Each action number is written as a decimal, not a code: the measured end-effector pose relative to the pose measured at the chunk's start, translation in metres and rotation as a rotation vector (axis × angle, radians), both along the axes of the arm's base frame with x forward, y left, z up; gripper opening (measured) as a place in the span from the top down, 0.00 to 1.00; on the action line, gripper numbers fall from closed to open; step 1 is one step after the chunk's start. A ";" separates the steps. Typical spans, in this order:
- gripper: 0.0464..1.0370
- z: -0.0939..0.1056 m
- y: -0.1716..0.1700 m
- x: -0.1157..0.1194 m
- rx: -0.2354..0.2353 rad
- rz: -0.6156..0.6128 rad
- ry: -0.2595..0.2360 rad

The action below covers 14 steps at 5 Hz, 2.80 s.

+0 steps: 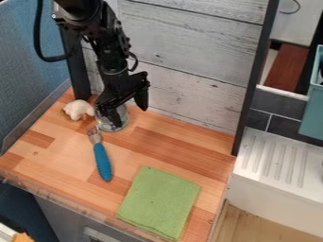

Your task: Moved the green cloth to the upper right side of the table

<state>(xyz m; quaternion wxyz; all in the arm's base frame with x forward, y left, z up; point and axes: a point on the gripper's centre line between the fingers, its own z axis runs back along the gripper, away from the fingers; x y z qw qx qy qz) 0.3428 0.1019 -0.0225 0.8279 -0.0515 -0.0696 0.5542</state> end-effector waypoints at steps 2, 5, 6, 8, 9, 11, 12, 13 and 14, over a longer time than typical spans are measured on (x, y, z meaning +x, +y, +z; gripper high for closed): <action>0.04 -0.019 -0.012 -0.019 -0.002 0.007 0.070; 0.04 0.006 -0.073 -0.053 0.032 -0.199 -0.022; 0.04 -0.001 -0.092 -0.066 0.007 -0.341 -0.022; 0.04 -0.020 -0.115 -0.079 -0.068 -0.684 -0.061; 0.04 -0.038 -0.118 -0.089 -0.017 -0.760 0.019; 0.04 -0.059 -0.108 -0.092 0.050 -0.783 0.079; 0.04 -0.063 -0.106 -0.086 0.082 -0.777 0.061; 0.04 -0.066 -0.107 -0.078 0.121 -0.766 0.017; 0.04 -0.071 -0.108 -0.071 0.122 -0.757 0.015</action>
